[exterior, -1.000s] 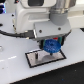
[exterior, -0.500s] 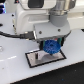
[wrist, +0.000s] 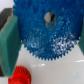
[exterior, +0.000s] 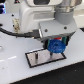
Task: Insert the blue gear onto the right peg, followed by the red gear
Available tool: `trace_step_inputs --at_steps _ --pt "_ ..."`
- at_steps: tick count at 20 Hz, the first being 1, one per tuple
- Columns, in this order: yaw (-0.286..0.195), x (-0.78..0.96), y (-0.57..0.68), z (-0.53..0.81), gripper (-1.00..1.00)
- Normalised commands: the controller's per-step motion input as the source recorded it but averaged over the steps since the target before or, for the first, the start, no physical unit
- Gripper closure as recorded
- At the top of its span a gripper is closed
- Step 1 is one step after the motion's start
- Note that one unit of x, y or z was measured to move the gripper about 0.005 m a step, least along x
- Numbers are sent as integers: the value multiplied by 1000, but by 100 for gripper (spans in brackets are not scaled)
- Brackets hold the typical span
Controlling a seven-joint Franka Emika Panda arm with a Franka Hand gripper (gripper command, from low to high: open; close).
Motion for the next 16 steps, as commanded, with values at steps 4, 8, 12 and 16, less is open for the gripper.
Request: trace_step_inputs --at_steps 4,8,12,16 --pt "0 131 -177 -100 100" --pt "0 121 -156 -158 100" --pt "0 39 -84 -98 100" --pt "0 0 9 318 100"
